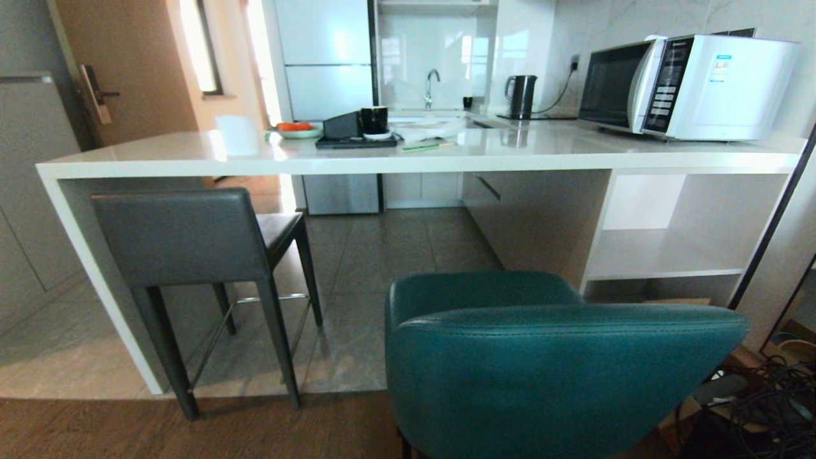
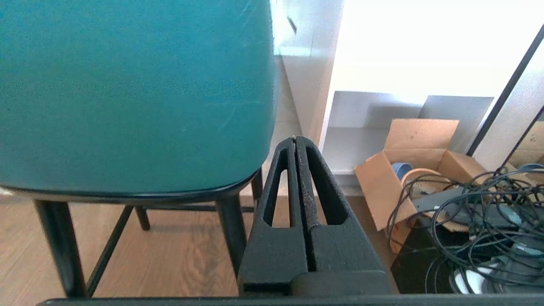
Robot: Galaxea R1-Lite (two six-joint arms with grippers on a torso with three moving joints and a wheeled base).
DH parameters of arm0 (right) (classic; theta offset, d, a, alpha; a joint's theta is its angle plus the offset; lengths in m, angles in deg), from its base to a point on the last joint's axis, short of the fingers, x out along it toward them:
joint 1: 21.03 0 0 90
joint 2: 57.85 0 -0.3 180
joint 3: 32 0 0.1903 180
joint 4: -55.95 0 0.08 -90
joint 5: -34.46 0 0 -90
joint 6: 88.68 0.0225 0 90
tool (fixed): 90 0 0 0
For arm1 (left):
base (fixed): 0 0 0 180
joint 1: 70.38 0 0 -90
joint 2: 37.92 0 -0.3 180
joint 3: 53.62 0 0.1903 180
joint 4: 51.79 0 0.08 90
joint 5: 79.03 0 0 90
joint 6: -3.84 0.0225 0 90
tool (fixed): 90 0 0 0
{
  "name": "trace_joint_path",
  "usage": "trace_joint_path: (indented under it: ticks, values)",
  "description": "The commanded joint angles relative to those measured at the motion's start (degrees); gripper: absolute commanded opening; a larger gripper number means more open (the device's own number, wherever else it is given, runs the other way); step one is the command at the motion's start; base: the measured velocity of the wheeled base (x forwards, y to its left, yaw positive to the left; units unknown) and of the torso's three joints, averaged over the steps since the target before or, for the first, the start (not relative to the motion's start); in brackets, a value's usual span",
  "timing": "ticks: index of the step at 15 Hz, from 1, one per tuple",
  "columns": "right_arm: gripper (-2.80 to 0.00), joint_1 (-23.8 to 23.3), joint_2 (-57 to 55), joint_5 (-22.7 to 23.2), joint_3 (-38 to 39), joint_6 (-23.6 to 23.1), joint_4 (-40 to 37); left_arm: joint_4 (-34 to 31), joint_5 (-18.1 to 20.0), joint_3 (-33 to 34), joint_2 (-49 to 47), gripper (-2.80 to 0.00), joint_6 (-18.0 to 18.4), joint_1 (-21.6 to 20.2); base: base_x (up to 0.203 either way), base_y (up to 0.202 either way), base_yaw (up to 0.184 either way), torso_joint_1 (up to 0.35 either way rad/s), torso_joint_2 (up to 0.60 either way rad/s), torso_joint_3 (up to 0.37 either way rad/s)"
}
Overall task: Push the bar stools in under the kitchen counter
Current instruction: Push the blue chair back under the dining table
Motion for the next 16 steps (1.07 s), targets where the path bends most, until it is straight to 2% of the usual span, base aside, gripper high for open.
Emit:
trace_joint_path:
  ticks: [1, 13, 16]
  values:
    - [-2.8, 0.0, -0.07, 0.03, 0.53, -0.02, 0.01, -0.03, -0.04, -0.01, 0.01, -2.8, -0.06, -0.1, 0.0, 0.0, 0.0, 0.0, 0.0, 0.0]
    - [-2.8, -0.07, -0.05, -0.76, 0.44, 1.73, 0.01, 0.16, -0.03, 0.08, 0.01, -2.8, 0.47, -0.01, 0.0, -0.011, -0.001, 0.001, 0.0, 0.001]
    - [-2.8, -0.03, -0.54, -0.69, -1.15, 1.2, -0.03, 0.8, 1.04, -6.05, -3.22, -2.8, -0.2, -0.06, 0.0, 0.0, 0.0, 0.0, 0.0, 0.0]
